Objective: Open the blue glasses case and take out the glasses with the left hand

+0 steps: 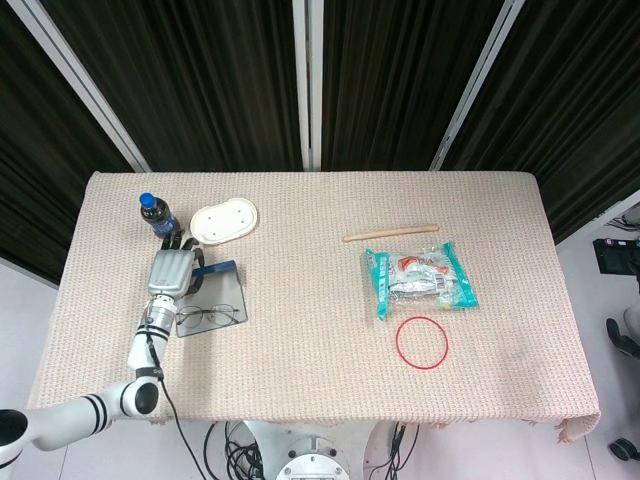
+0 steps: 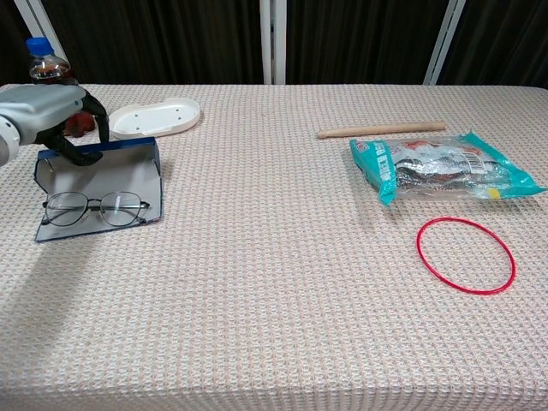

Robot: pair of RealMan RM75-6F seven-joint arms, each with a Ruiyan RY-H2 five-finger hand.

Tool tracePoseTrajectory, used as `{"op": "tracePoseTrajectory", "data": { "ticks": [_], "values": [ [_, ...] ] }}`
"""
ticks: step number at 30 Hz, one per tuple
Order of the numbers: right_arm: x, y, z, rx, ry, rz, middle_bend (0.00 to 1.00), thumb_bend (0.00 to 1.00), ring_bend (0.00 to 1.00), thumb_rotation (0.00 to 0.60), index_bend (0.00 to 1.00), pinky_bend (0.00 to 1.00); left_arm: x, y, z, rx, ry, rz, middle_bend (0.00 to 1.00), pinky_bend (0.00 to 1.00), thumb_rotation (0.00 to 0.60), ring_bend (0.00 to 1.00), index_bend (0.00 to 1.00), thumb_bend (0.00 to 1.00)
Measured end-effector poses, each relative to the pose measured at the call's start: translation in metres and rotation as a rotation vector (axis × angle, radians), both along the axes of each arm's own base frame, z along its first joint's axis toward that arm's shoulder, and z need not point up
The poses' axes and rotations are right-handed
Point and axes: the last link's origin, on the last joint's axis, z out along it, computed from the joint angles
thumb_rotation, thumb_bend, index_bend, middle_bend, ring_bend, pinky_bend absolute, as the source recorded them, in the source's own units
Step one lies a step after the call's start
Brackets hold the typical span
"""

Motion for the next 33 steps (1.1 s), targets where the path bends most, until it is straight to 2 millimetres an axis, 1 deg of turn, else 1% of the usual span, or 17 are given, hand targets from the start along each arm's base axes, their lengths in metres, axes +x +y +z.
{"op": "tracePoseTrajectory", "data": {
  "ticks": [2, 3, 8, 12, 15, 17, 22, 24, 26, 28, 31, 33],
  "values": [
    [0.0, 0.0, 0.0, -0.001, 0.0, -0.001, 0.0, 0.32, 0.0, 0.6, 0.0, 0.0, -0.002, 0.001, 0.0, -0.013, -0.002, 0.018, 0.11, 0.05, 0.6, 0.0, 0.05, 0.38],
    [-0.001, 0.0, 0.001, -0.002, -0.001, -0.002, 0.0, 0.32, 0.0, 0.6, 0.0, 0.0, -0.002, 0.001, 0.001, -0.018, -0.004, 0.025, 0.11, 0.05, 0.6, 0.0, 0.04, 0.36],
    [-0.001, 0.0, 0.0, -0.001, -0.002, -0.001, 0.0, 0.32, 0.0, 0.6, 0.0, 0.0, -0.002, 0.002, 0.004, -0.016, -0.011, 0.035, 0.1, 0.05, 0.6, 0.0, 0.02, 0.34],
    [-0.001, 0.001, 0.001, -0.004, -0.001, 0.0, 0.0, 0.32, 0.0, 0.6, 0.0, 0.0, 0.003, 0.0, 0.007, -0.006, -0.046, 0.026, 0.1, 0.05, 0.6, 0.0, 0.03, 0.34],
    [-0.001, 0.0, 0.002, -0.008, 0.0, -0.001, 0.0, 0.32, 0.0, 0.6, 0.0, 0.0, 0.012, -0.005, 0.012, 0.0, -0.085, 0.003, 0.1, 0.06, 0.6, 0.0, 0.1, 0.34],
    [-0.001, 0.0, 0.003, -0.011, -0.002, 0.001, 0.0, 0.32, 0.0, 0.6, 0.0, 0.0, 0.019, -0.011, 0.016, -0.008, -0.11, -0.015, 0.1, 0.08, 0.6, 0.0, 0.16, 0.34],
    [0.0, -0.002, 0.005, -0.015, -0.003, 0.009, 0.0, 0.32, 0.0, 0.6, 0.0, 0.0, 0.034, -0.038, 0.028, -0.081, -0.139, -0.036, 0.1, 0.09, 0.6, 0.0, 0.19, 0.34],
    [0.001, -0.002, 0.007, -0.022, -0.003, 0.014, 0.0, 0.32, 0.0, 0.6, 0.0, 0.0, 0.036, -0.05, 0.033, -0.107, -0.137, -0.033, 0.1, 0.09, 0.6, 0.0, 0.22, 0.34],
    [0.003, -0.002, 0.01, -0.031, -0.002, 0.02, 0.0, 0.32, 0.0, 0.6, 0.0, 0.0, 0.034, -0.063, 0.039, -0.134, -0.128, -0.019, 0.1, 0.09, 0.6, 0.0, 0.22, 0.34],
    [0.003, -0.002, 0.013, -0.035, 0.002, 0.023, 0.0, 0.32, 0.0, 0.6, 0.0, 0.0, 0.027, -0.073, 0.043, -0.161, -0.11, 0.003, 0.1, 0.09, 0.6, 0.0, 0.23, 0.34],
    [0.003, -0.002, 0.014, -0.029, 0.012, 0.023, 0.0, 0.32, 0.0, 0.6, 0.0, 0.0, 0.019, -0.082, 0.043, -0.192, -0.088, 0.024, 0.1, 0.08, 0.6, 0.0, 0.23, 0.34],
    [0.003, -0.002, 0.013, -0.025, 0.01, 0.021, 0.0, 0.32, 0.0, 0.6, 0.0, 0.0, 0.017, -0.084, 0.04, -0.201, -0.086, 0.029, 0.11, 0.09, 0.6, 0.0, 0.23, 0.34]
  ]
}}
